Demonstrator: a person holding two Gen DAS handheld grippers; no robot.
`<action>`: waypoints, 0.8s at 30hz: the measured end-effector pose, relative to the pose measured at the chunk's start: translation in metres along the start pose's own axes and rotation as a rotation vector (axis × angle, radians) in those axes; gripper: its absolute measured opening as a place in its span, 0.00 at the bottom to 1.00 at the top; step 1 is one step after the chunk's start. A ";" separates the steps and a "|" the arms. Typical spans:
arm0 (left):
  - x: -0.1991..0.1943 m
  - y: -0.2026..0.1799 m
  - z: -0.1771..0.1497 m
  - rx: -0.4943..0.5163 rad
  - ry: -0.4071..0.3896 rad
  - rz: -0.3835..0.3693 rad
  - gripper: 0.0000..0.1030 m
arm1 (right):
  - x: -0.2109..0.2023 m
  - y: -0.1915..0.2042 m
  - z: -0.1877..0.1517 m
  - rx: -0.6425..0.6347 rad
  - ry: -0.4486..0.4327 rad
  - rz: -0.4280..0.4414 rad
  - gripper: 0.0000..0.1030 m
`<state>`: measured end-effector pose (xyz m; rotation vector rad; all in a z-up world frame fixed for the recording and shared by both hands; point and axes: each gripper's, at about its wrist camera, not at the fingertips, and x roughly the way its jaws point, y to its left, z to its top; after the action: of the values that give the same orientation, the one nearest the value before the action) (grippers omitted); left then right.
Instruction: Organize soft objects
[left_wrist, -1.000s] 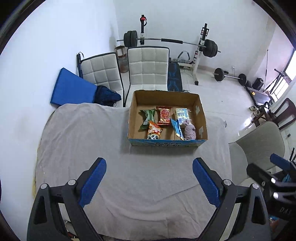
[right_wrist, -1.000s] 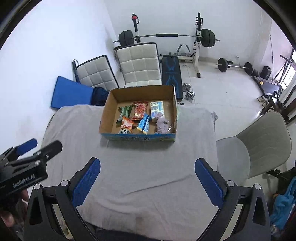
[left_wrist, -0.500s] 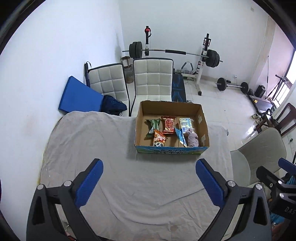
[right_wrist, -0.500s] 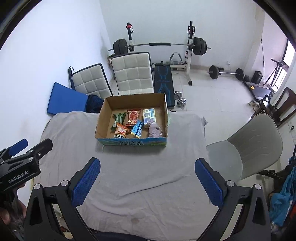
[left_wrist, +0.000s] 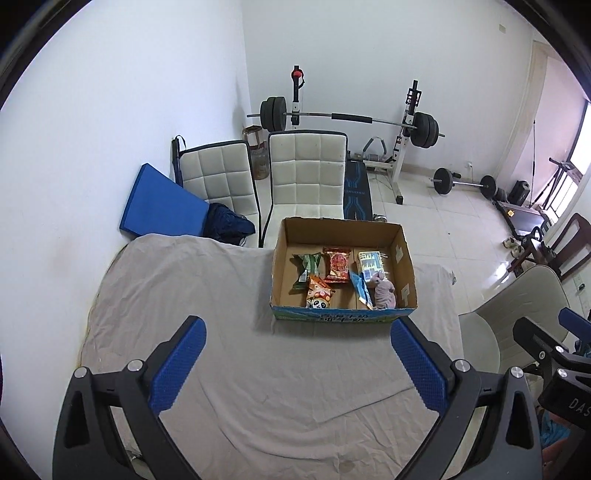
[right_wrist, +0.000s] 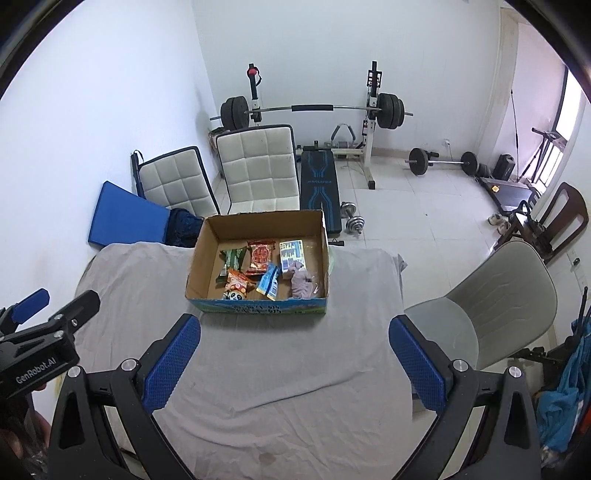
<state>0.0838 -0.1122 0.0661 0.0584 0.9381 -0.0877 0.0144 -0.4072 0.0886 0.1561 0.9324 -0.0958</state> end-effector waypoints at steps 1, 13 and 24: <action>-0.001 0.000 0.000 0.002 -0.001 0.000 1.00 | -0.001 0.001 0.001 -0.003 -0.005 -0.001 1.00; -0.003 -0.003 0.006 0.007 -0.011 -0.004 1.00 | -0.013 0.007 0.007 -0.013 -0.040 -0.008 1.00; -0.008 -0.003 0.010 0.012 -0.019 -0.004 1.00 | -0.013 0.008 0.009 -0.015 -0.043 -0.012 1.00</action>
<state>0.0865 -0.1160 0.0781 0.0669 0.9187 -0.0976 0.0149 -0.4009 0.1047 0.1344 0.8915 -0.1028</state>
